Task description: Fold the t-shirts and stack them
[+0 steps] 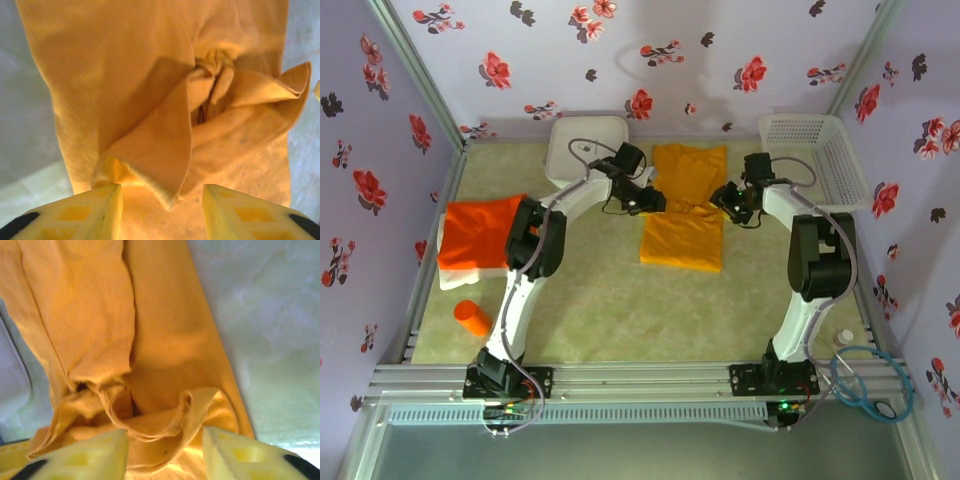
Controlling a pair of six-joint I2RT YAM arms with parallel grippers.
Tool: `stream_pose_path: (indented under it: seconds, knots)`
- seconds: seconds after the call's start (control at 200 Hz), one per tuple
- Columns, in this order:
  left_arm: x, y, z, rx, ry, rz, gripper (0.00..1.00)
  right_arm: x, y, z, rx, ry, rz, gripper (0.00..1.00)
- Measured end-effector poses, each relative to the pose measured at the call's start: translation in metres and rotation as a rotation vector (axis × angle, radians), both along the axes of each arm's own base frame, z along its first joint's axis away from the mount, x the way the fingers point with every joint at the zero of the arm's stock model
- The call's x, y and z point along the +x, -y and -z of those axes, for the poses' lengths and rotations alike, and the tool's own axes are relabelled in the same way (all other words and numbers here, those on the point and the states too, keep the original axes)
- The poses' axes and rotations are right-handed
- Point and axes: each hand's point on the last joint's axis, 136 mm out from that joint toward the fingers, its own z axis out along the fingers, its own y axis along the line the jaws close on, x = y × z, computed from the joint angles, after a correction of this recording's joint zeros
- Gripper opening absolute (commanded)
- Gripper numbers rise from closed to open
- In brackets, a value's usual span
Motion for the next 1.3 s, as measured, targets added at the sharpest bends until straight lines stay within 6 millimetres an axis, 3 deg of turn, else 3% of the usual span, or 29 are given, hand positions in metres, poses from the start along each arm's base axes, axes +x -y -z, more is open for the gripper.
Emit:
stream_pose_path:
  seconds: [0.14, 0.265, 0.45, 0.575, 0.76, 0.925, 1.08, 1.3]
  knots:
    - [0.022, -0.010, -0.018, -0.023, 0.042, -0.033, 0.47, 0.005, 0.000, -0.007, 0.006, 0.029, 0.001, 0.73]
    - [0.023, -0.021, -0.034, -0.034, 0.062, -0.052, 0.47, 0.001, -0.003, -0.020, 0.023, 0.054, -0.008, 0.76]
    - [-0.009, -0.038, -0.051, -0.040, 0.061, -0.065, 0.45, -0.018, -0.022, -0.044, 0.094, 0.092, -0.037, 0.81]
    - [-0.035, -0.053, -0.051, -0.025, 0.053, -0.086, 0.45, -0.028, -0.055, -0.048, 0.132, 0.091, -0.096, 0.82]
    - [-0.070, -0.080, -0.033, 0.040, 0.027, -0.115, 0.44, -0.035, -0.107, -0.048, 0.192, 0.095, -0.181, 0.82]
    - [-0.101, -0.098, -0.023, 0.078, -0.003, -0.134, 0.44, -0.021, -0.128, -0.024, 0.234, 0.062, -0.154, 0.82]
    - [-0.129, -0.108, -0.026, 0.078, -0.017, -0.149, 0.43, 0.002, -0.141, -0.003, 0.254, 0.037, -0.135, 0.82]
    - [-0.150, -0.100, -0.032, 0.059, -0.013, -0.141, 0.43, 0.048, -0.149, -0.013, 0.254, 0.102, -0.135, 0.82]
